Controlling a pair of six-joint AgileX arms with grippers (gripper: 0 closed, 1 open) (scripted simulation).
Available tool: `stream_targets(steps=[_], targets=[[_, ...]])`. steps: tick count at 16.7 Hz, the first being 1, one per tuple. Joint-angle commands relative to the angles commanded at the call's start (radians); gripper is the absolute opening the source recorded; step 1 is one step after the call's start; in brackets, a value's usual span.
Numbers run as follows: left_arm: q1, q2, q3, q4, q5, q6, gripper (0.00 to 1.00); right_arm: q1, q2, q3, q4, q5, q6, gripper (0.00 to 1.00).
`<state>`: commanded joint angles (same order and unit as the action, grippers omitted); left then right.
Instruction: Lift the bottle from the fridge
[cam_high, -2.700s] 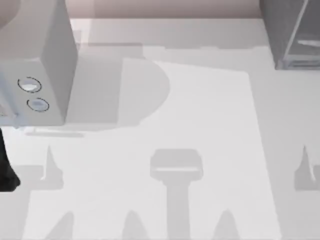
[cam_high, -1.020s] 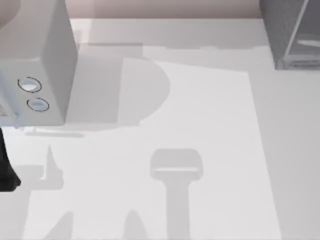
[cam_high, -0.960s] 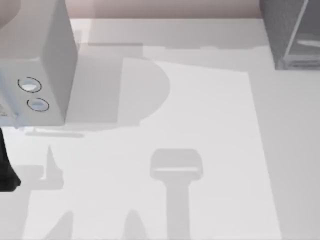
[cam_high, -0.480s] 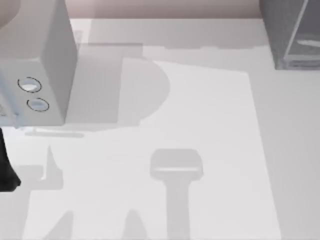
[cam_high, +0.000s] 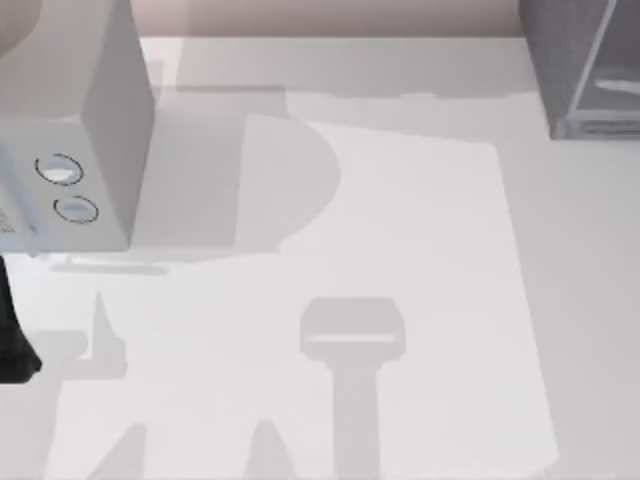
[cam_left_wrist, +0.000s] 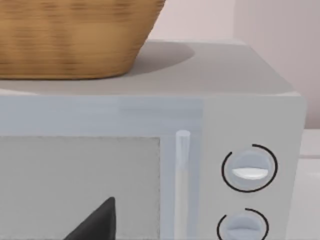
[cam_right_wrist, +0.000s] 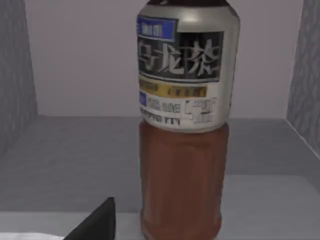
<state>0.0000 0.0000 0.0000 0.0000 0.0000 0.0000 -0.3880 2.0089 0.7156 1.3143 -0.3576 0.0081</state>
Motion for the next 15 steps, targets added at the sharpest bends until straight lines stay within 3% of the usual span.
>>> stream_targets(steps=[5,15], targets=[[0.0,0.0,0.0,0.0,0.0,0.0,1.0,0.088,0.095,0.275,-0.193,0.091,-0.002,1.0],[0.0,0.0,0.0,0.0,0.0,0.0,1.0,0.111,0.152,0.386,-0.261,0.114,-0.002,1.0]])
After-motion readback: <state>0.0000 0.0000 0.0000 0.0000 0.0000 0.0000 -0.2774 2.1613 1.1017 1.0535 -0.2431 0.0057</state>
